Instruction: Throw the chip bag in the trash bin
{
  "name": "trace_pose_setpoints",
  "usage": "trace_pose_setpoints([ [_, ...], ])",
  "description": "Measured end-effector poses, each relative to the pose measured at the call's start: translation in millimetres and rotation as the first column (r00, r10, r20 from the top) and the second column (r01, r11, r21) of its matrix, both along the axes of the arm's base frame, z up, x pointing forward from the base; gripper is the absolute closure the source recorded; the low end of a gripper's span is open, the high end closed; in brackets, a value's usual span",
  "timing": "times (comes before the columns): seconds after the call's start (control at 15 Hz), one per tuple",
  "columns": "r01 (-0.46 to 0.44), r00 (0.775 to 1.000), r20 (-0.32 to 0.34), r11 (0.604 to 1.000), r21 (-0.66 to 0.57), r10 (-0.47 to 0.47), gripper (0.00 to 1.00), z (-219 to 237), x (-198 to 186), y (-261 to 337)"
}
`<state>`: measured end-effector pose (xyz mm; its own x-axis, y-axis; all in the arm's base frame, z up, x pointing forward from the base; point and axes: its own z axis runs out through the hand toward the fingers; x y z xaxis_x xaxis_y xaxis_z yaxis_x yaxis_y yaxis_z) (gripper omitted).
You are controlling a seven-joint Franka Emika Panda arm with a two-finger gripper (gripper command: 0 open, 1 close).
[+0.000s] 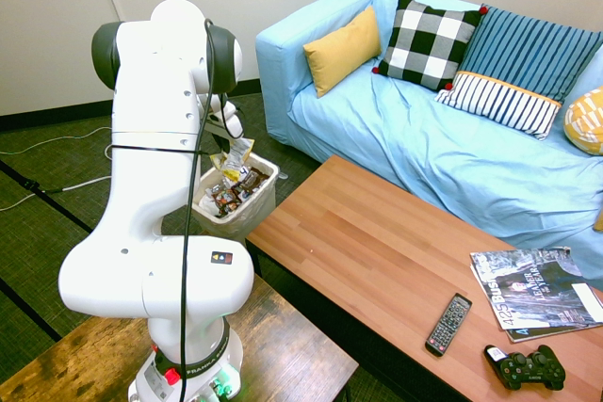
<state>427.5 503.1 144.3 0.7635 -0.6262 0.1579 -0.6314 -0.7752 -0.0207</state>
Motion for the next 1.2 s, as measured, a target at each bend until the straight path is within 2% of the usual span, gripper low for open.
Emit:
trace_pose_setpoints([
  [0.4,0.004,1.0,-0.009,0.999,-0.041,-0.004,0.0,-30,0,8],
  [1.2,0.018,1.0,0.006,0.999,-0.041,-0.017,0.0,-20,10,4],
])
